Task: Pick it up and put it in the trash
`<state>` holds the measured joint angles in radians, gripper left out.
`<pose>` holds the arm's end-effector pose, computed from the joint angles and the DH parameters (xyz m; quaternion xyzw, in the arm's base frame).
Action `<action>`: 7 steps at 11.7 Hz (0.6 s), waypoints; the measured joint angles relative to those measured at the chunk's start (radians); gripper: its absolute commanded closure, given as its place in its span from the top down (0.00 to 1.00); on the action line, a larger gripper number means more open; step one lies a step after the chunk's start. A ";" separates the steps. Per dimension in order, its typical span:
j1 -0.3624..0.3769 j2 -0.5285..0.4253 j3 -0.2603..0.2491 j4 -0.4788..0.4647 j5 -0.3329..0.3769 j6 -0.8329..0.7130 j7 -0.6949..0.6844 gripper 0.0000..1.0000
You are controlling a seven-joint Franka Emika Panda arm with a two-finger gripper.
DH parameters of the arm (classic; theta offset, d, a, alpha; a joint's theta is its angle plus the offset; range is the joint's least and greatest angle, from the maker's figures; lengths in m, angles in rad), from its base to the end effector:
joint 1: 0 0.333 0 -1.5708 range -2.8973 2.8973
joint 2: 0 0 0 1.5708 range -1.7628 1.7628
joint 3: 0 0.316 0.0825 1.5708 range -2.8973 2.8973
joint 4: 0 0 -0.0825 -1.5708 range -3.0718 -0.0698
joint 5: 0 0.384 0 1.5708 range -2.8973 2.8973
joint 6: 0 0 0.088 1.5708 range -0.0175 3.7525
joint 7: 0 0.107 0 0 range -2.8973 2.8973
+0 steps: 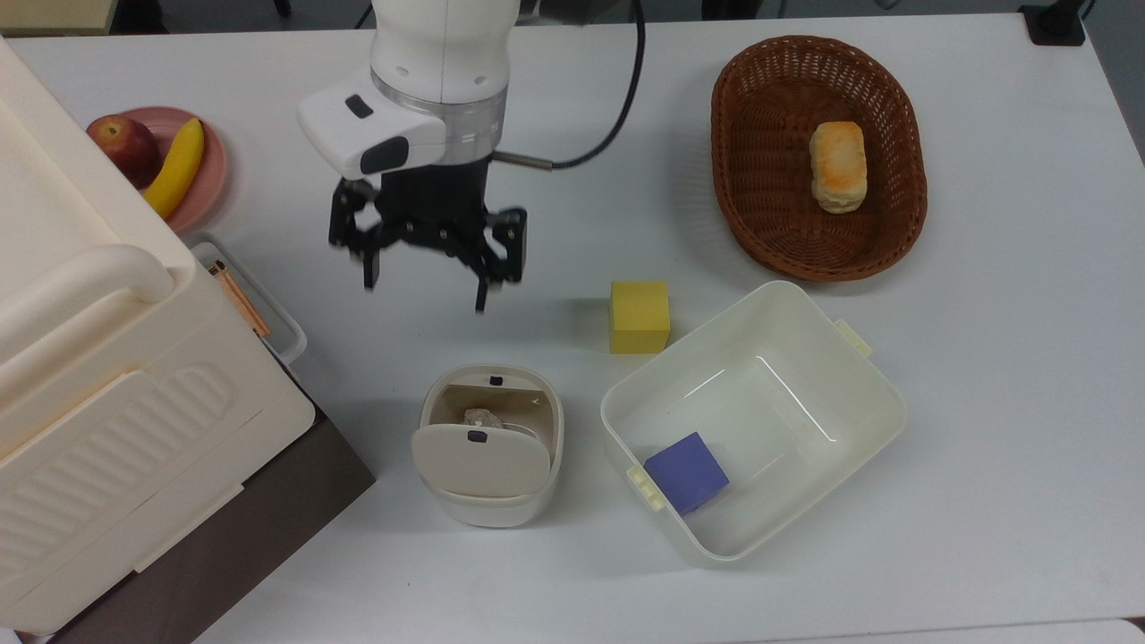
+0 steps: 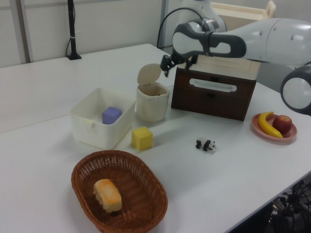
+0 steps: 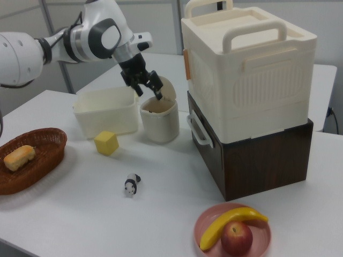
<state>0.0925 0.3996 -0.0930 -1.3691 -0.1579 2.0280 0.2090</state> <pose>0.7040 0.0025 0.5185 0.9847 -0.0721 0.1384 0.0781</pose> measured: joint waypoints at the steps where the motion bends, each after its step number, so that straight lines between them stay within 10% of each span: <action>1: 0.001 -0.017 0.001 0.000 0.000 -0.110 -0.002 1.00; 7: -0.010 -0.106 0.001 -0.022 0.127 -0.426 -0.092 1.00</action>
<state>0.0825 0.2936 -0.0917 -1.3910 -0.0309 1.6022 0.1171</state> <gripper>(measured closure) 0.000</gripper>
